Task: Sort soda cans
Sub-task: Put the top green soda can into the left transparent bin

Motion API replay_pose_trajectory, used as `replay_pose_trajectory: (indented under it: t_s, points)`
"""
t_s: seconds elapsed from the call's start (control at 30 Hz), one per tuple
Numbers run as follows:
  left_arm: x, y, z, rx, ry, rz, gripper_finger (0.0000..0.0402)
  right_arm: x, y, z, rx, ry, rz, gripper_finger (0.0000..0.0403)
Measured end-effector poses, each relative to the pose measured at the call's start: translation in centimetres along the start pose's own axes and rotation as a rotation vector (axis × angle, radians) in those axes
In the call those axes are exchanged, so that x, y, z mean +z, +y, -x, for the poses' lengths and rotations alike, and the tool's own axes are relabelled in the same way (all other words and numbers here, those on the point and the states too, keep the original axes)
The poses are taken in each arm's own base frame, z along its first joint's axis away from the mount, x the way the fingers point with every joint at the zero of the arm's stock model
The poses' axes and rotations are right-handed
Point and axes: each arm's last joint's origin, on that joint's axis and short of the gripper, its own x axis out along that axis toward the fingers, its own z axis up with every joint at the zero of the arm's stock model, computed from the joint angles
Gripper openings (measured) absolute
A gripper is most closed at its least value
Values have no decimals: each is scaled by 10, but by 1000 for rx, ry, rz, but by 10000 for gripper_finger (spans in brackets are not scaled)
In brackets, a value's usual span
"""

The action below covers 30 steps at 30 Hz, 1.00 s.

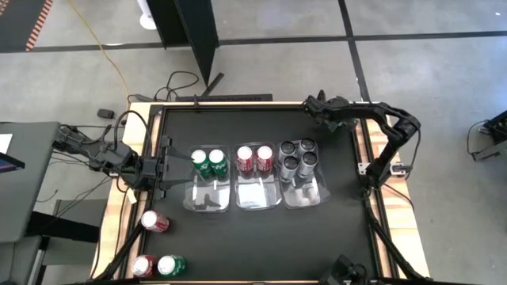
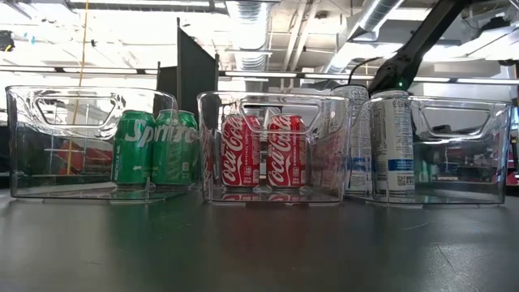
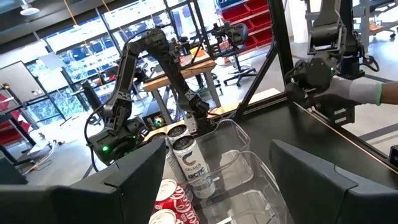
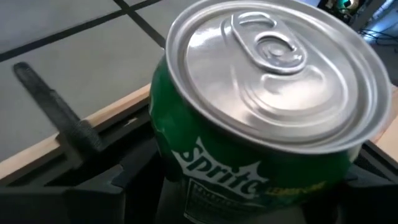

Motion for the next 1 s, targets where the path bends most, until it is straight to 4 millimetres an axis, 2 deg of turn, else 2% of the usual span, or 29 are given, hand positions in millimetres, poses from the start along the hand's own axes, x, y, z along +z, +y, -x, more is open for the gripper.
replay_pose_trajectory:
  t_s: [0.27,0.5,0.73,1.0]
  points:
    - [0,0,0,13,4,-7,281,18,-16,27,30,-67,6,292]
    - [-1,2,0,54,20,-16,281,38,-35,67,163,-145,20,292]
    - [-1,3,0,103,37,-8,281,56,-61,118,398,-216,67,292]
    - [0,6,0,187,46,44,281,63,-83,182,779,-310,149,292]
